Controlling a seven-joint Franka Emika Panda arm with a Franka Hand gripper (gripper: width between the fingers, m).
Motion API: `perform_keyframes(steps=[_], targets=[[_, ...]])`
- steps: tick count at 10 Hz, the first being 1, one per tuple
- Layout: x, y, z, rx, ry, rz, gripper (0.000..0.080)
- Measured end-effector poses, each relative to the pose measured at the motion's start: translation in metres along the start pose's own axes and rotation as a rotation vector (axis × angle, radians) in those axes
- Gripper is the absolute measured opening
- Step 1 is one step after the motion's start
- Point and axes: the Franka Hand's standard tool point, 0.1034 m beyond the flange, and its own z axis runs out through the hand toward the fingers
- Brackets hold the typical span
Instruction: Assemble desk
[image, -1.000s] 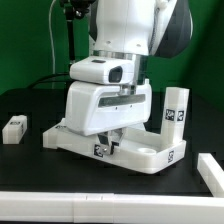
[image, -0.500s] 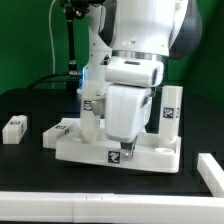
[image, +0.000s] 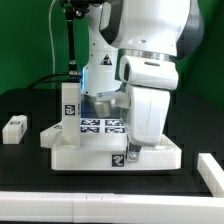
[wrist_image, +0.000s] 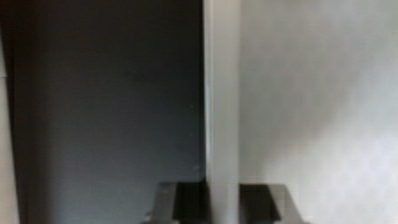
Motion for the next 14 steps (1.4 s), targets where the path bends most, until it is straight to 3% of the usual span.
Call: perform_keyframes(steps=[3, 4, 8, 12, 14], targets=[[0.004, 0.036, -0.002, 0.022, -0.022, 0.034, 0.0061], [0.001, 0.04, -0.002, 0.01, -0.02, 0.031, 0.0061], [-0.001, 0.037, 0.002, 0.019, -0.022, 0.038, 0.0061], [0.0, 0.083, 0.006, 0.048, -0.055, 0.055, 0.0061], [0.006, 0.083, 0.008, 0.052, -0.055, 0.077, 0.0061]])
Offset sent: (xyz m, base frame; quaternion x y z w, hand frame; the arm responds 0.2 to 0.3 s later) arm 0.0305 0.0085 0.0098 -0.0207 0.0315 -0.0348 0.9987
